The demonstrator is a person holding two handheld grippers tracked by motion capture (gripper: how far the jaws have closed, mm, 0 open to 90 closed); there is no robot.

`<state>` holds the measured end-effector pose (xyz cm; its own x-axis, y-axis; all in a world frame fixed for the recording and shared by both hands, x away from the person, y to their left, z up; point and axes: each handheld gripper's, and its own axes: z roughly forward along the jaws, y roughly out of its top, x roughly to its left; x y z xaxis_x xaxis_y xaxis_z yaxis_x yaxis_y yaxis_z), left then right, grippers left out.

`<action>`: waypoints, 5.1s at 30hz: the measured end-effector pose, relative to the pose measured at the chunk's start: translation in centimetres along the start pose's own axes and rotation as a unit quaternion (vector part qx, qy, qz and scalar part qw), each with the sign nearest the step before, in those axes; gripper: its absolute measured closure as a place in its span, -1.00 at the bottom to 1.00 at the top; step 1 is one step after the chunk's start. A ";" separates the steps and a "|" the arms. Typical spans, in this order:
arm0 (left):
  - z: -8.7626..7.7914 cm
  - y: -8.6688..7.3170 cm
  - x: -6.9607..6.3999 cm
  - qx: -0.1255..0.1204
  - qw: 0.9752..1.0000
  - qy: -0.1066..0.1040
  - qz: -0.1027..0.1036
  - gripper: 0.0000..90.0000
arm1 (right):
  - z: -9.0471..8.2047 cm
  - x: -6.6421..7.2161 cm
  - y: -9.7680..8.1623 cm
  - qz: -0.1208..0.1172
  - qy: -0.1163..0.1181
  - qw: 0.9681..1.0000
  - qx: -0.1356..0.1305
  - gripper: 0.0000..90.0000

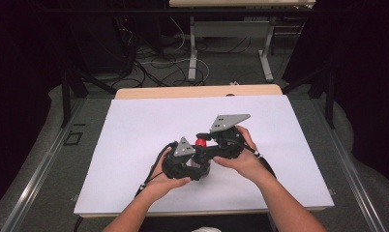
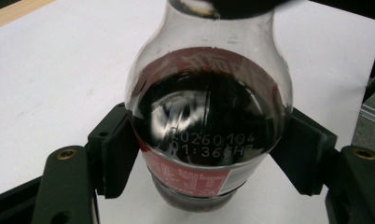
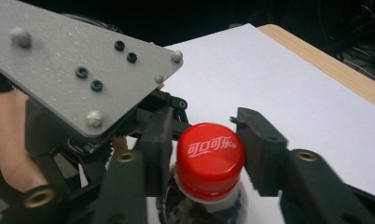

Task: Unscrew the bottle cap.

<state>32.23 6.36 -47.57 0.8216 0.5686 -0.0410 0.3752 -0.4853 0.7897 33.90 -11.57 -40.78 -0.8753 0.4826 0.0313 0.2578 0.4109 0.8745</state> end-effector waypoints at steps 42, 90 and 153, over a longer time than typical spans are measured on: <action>-0.2 0.0 0.4 -0.006 1.000 0.010 -0.003 -0.33 | -0.9 0.5 0.3 -0.005 -0.035 0.999 -0.023 0.11; -0.1 -0.1 0.4 -0.008 1.000 0.012 -0.006 -0.33 | 0.6 1.5 0.4 -0.001 -0.071 0.997 0.002 0.34; -0.1 -0.1 0.4 -0.008 1.000 0.007 -0.008 -0.34 | -0.8 -0.4 0.9 -0.040 -0.002 0.999 -0.010 0.35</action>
<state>32.51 6.74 -47.57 0.8087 0.5864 -0.0451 0.3818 -0.4651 0.7987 34.11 -12.00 -39.66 -0.8913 0.4515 -0.0406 0.1788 0.4323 0.8838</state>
